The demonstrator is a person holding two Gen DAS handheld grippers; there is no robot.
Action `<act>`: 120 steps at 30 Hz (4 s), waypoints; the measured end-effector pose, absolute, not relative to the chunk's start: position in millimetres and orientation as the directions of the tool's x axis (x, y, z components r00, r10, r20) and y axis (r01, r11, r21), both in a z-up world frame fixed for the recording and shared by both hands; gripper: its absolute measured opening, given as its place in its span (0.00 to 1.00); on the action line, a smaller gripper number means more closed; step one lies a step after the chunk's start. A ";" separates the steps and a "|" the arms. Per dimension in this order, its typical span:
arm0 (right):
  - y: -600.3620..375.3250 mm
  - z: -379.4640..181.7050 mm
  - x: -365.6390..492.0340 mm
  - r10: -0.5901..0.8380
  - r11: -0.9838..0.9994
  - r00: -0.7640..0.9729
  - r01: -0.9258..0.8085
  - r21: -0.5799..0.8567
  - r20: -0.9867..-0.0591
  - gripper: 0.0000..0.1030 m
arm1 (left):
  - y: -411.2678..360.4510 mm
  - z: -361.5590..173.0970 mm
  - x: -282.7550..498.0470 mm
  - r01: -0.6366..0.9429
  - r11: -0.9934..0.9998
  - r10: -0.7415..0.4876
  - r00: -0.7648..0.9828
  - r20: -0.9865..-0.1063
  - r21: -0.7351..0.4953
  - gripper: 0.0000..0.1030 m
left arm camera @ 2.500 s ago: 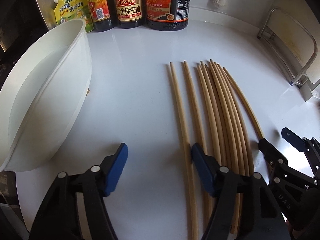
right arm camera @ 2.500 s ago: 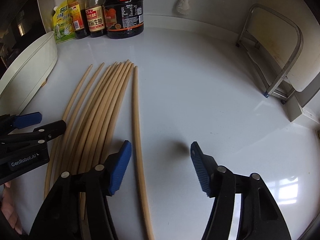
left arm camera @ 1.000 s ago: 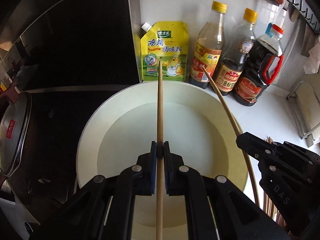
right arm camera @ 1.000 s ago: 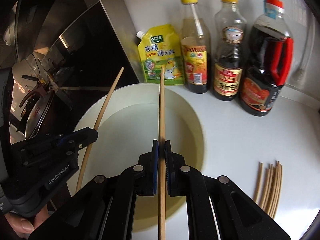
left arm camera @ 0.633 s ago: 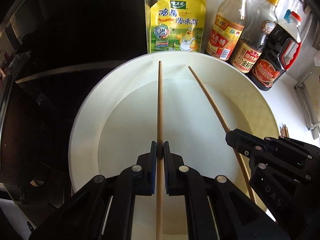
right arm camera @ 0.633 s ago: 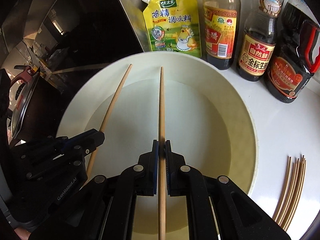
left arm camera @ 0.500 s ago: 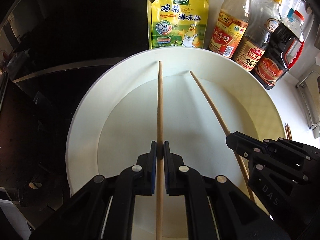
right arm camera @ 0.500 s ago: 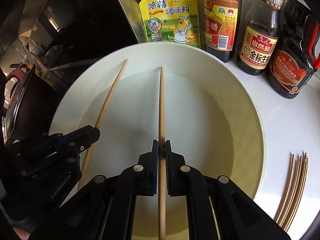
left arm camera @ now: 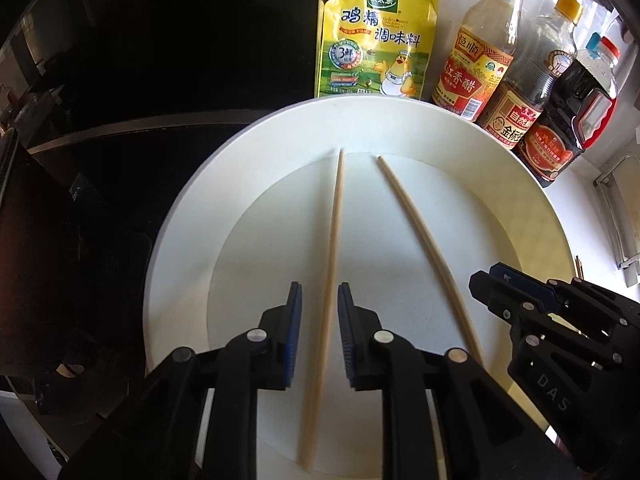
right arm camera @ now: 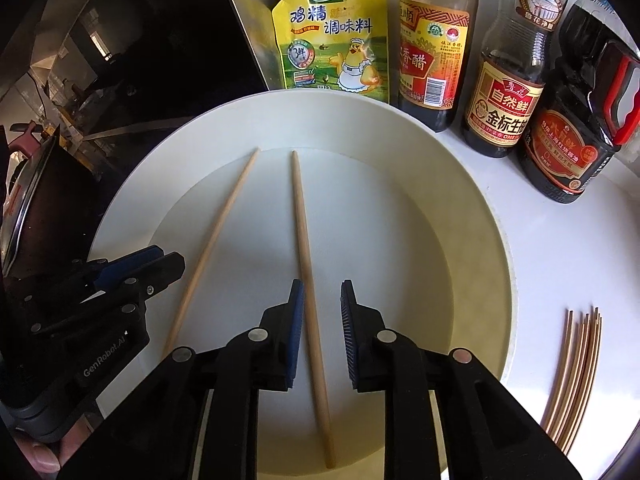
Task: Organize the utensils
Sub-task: 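Withdraw both open grippers from the basin back toward the chopstick bundle, then close the left gripper on a chopstick while the right gripper grasps another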
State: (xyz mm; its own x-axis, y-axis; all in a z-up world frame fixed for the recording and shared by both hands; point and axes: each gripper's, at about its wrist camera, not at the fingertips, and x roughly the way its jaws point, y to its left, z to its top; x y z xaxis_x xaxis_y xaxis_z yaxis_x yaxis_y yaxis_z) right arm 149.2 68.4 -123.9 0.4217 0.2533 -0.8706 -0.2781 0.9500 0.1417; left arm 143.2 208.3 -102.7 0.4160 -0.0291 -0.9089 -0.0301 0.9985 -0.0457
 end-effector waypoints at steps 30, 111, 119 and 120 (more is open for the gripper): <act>15.9 -76.5 56.7 0.216 0.969 0.545 -0.218 0.111 -0.810 0.27 | 179.0 -56.3 72.0 0.030 0.998 -0.063 0.492 -0.868 -0.055 0.37; -215.8 -179.6 25.6 0.065 0.998 0.505 -0.048 0.047 -0.861 0.50 | -46.5 -122.0 35.8 0.140 0.989 -0.097 0.451 -0.887 -0.037 0.81; -225.1 -179.5 26.2 0.054 0.999 0.514 -0.035 0.042 -0.856 0.50 | -58.0 -135.2 38.0 0.159 0.986 -0.108 0.444 -0.889 -0.040 0.82; -226.8 -179.4 26.2 0.052 0.999 0.516 -0.033 0.041 -0.855 0.50 | -59.2 -136.4 38.6 0.158 0.987 -0.107 0.444 -0.890 -0.040 0.82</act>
